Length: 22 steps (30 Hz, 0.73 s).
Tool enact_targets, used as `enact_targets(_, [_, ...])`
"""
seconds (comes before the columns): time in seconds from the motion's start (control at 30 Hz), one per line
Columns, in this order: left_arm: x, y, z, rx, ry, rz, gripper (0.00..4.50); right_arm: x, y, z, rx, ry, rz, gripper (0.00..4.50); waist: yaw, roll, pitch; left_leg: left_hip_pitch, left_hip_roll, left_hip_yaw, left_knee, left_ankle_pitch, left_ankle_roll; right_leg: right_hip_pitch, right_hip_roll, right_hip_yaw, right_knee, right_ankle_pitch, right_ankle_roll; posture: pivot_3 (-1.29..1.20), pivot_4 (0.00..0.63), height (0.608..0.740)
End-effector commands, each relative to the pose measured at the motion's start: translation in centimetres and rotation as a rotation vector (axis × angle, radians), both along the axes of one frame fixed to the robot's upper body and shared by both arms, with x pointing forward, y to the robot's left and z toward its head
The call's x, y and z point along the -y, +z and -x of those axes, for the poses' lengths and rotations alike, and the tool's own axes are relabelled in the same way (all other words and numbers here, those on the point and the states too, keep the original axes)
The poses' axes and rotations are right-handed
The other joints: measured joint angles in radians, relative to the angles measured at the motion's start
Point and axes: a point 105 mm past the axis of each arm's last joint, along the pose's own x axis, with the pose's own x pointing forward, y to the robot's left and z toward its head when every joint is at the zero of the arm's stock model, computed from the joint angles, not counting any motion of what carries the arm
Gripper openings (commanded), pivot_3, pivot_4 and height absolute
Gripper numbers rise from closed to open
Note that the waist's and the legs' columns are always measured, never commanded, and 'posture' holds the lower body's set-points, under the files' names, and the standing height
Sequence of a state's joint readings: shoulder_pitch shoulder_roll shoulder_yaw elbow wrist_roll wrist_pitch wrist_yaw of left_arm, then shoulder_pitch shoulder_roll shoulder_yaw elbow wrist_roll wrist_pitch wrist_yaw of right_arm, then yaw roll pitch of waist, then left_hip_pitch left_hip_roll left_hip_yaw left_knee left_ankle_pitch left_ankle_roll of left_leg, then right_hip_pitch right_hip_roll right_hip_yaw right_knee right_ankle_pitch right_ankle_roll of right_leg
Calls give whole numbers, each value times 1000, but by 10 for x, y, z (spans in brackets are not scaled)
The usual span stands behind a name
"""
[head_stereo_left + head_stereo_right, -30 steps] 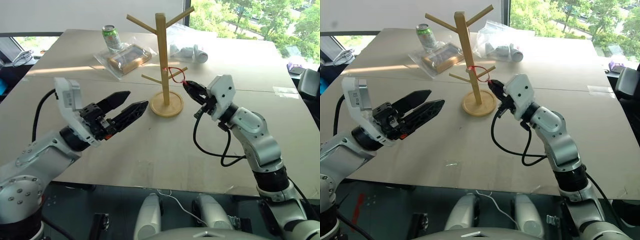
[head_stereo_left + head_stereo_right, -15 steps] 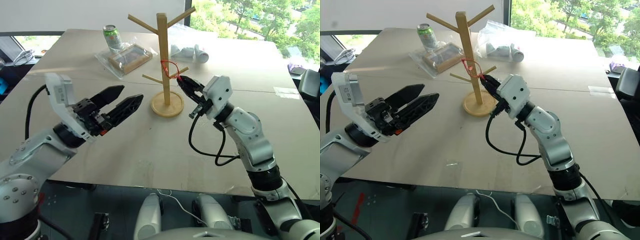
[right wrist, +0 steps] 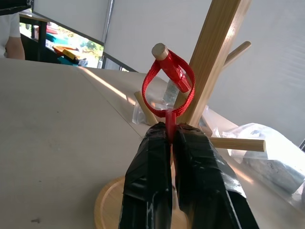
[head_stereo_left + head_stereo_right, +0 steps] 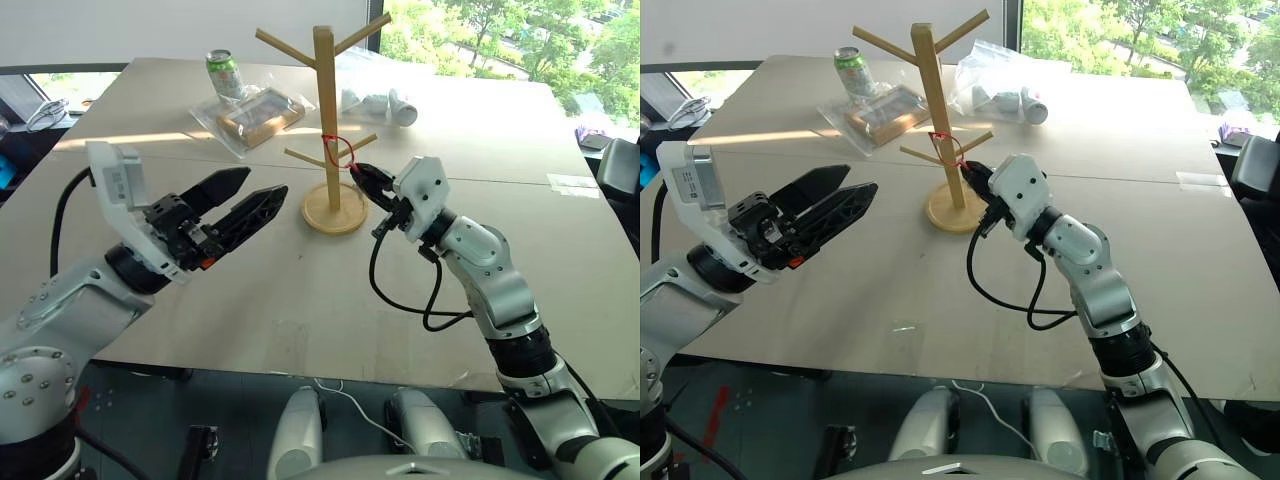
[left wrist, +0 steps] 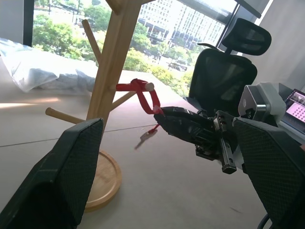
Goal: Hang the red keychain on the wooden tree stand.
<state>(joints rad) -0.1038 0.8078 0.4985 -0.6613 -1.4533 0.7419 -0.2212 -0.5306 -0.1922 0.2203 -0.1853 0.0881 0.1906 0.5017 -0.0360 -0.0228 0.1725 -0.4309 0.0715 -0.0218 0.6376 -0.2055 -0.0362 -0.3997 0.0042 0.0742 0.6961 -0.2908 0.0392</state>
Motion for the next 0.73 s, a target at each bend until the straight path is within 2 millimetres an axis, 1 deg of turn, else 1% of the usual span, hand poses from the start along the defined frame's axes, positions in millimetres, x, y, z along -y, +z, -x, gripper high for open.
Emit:
enact_targets(0.03, [3,8,6,48,-7,-16,4500,-2,10,1,21,9,-13,22,0,0,0,0,0,0,0,0,0,0,0,0,0,0,0,0,150,740])
enact_targets(0.07, [3,8,5,50,-4,-18,4500,-1,8,-1,3,6,-18,22,0,0,0,0,0,0,0,0,0,0,0,0,0,0,0,0,150,740])
enact_targets(0.1, [2,9,4,52,-1,-19,4500,0,7,-2,-8,6,-20,793,0,0,0,0,0,0,0,0,0,0,0,0,0,0,0,0,150,740])
enact_targets(0.17, [2,9,4,54,0,-19,4500,2,6,-3,-19,8,-19,1575,0,0,0,0,0,0,0,0,0,0,0,0,0,0,0,0,150,740])
enact_targets(0.23, [1,8,3,50,2,-26,4500,5,3,-2,-37,21,-6,2505,0,0,0,0,0,0,0,0,0,0,0,0,0,0,0,0,150,740])
enact_targets(0.3, [-3,3,-1,18,24,-68,4500,13,-1,-1,-70,36,10,3472,0,0,0,0,0,0,0,0,0,0,0,0,0,0,0,0,150,740])
enact_targets(0.37, [-9,-1,-6,-13,48,-113,4500,25,-3,0,-96,49,39,4393,2,0,0,0,0,0,0,0,0,0,0,0,0,0,0,0,150,740])
enact_targets(0.4, [-12,-1,-8,-21,58,-143,4500,32,-2,1,-113,59,57,4457,3,0,0,0,0,0,0,0,0,0,0,0,0,0,0,0,150,740])
enact_targets(0.5, [-23,0,-10,-29,59,-239,4500,54,5,2,-185,83,103,4457,3,0,1,0,0,0,0,0,0,0,0,0,-1,0,0,0,150,740])
enact_targets(0.53, [-27,0,-11,-34,58,-266,4500,58,8,4,-230,111,106,4457,3,0,1,0,0,0,0,0,0,0,0,0,-1,0,0,0,150,740])
enact_targets(0.63, [-37,-3,-15,-47,36,-340,4500,68,24,15,-311,185,102,4457,-3,2,1,0,0,1,-1,0,0,0,0,0,-1,0,0,0,150,740])
enact_targets(0.73, [-45,-4,-22,-36,24,-413,4500,74,35,20,-340,202,107,4457,-6,2,2,1,0,1,-2,0,0,-1,1,0,-1,0,-1,0,150,740])
